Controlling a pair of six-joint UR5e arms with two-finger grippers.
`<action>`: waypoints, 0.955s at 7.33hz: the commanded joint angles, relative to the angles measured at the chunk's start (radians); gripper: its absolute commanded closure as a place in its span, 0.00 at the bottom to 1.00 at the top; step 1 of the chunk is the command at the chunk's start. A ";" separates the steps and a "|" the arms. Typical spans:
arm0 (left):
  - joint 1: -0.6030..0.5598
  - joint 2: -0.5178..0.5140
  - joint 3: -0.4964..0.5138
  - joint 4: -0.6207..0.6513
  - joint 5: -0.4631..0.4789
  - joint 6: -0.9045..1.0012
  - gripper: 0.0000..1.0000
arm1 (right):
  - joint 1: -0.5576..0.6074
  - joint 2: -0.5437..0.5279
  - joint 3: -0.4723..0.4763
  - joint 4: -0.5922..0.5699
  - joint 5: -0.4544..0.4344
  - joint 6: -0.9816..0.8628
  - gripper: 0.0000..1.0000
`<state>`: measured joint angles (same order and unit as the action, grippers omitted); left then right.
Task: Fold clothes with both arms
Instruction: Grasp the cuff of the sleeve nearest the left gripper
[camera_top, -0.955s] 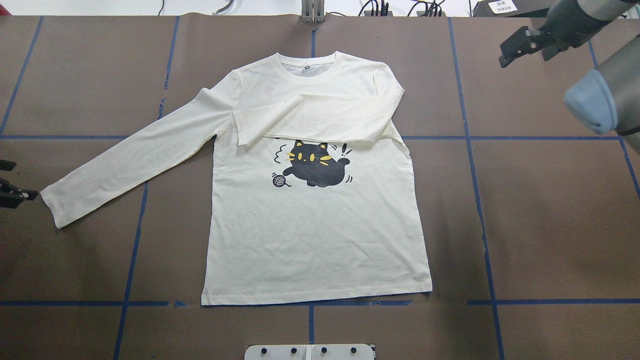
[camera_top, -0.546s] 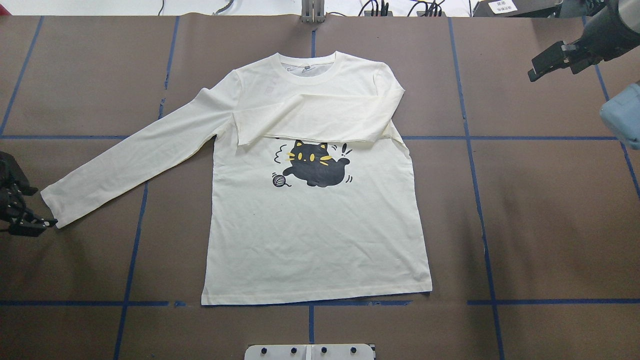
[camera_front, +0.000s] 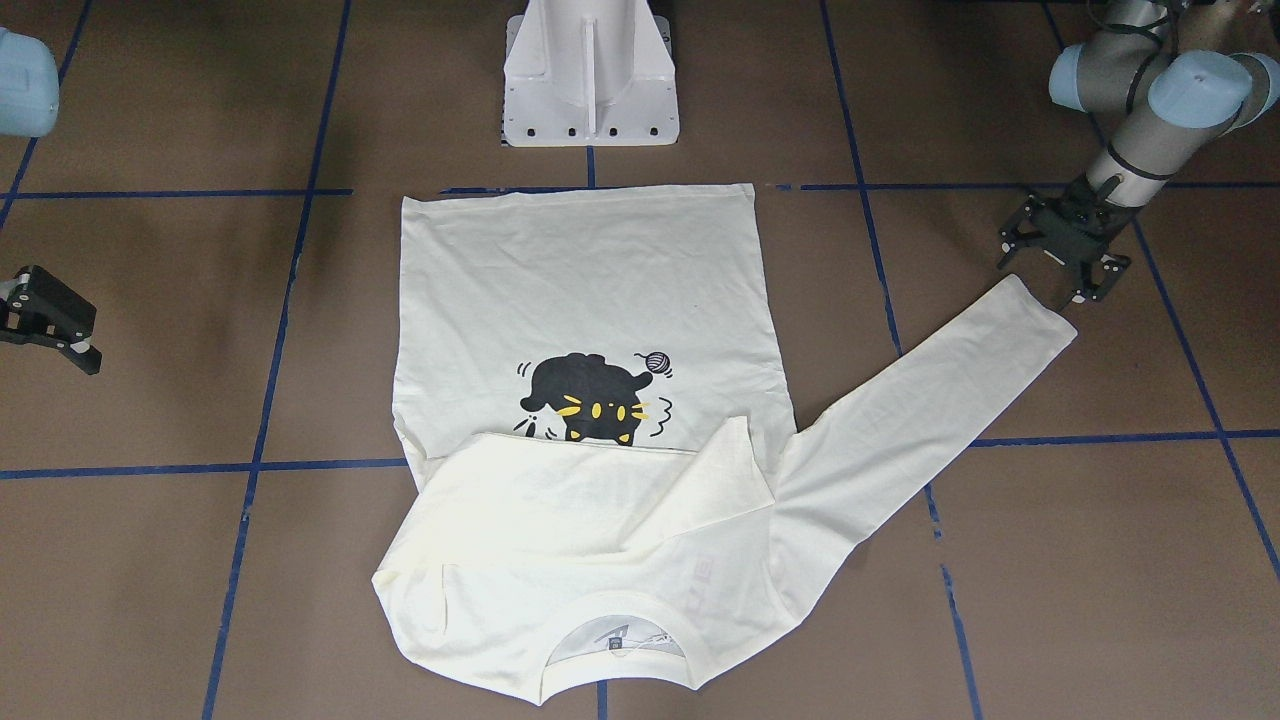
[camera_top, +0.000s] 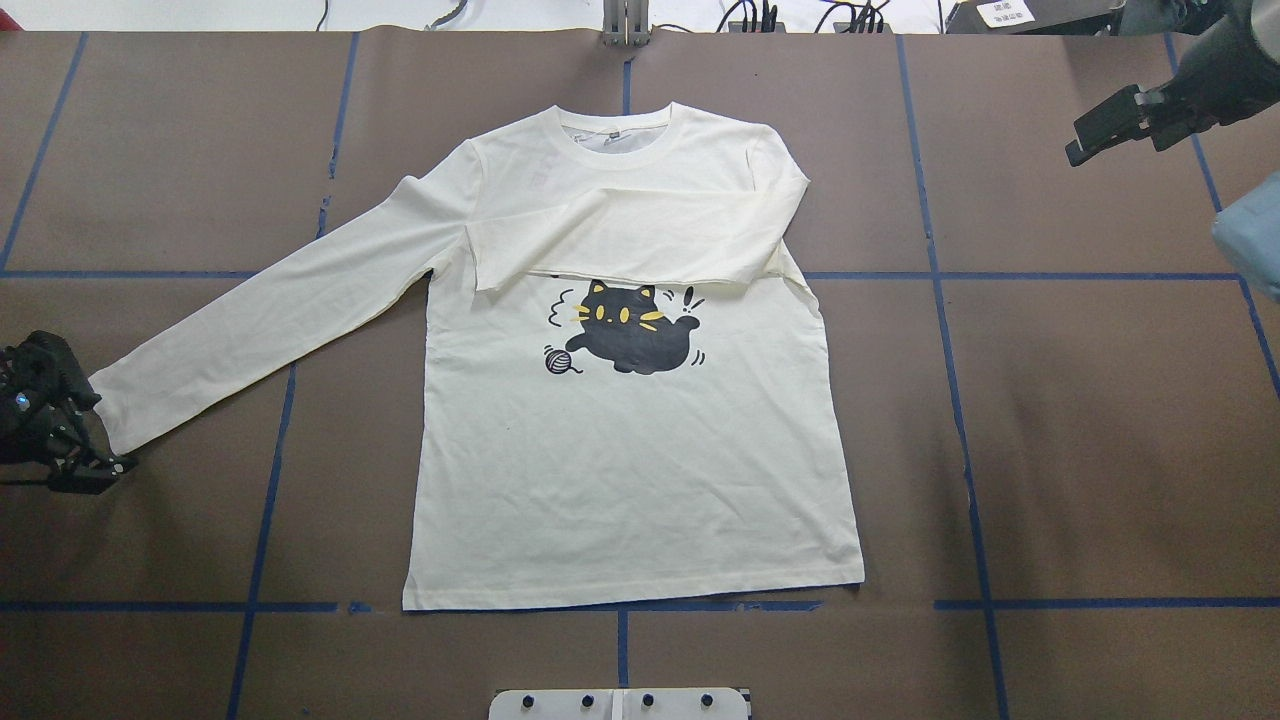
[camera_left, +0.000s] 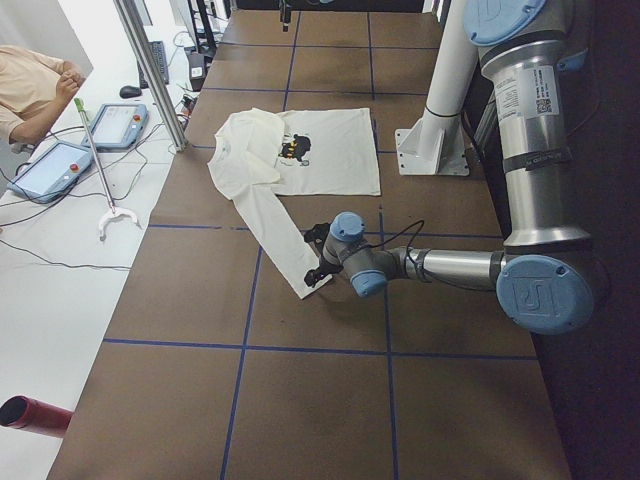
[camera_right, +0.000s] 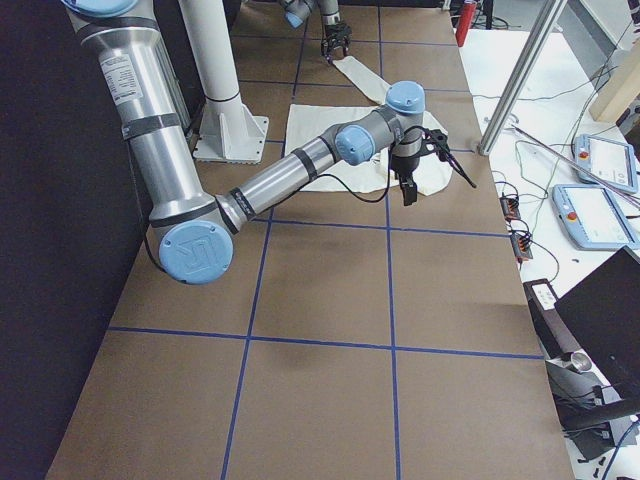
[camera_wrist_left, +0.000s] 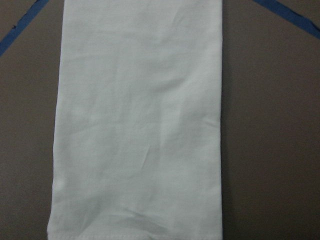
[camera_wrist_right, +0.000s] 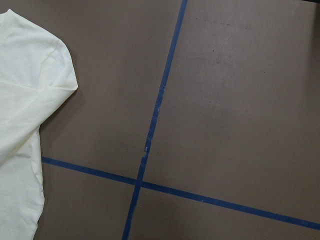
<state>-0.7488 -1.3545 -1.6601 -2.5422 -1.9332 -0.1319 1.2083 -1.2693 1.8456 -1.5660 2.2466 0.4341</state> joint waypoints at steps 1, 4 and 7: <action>0.011 0.000 0.000 0.000 0.017 0.000 0.42 | 0.002 -0.005 0.007 0.000 -0.001 0.000 0.00; 0.009 0.002 -0.009 -0.035 0.125 0.005 1.00 | 0.004 -0.004 0.009 0.000 -0.001 0.000 0.00; -0.061 -0.023 -0.052 -0.049 0.097 0.023 1.00 | 0.007 -0.002 0.007 0.000 -0.001 0.000 0.00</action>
<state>-0.7622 -1.3656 -1.6970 -2.5906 -1.8218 -0.1141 1.2130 -1.2723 1.8544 -1.5662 2.2458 0.4341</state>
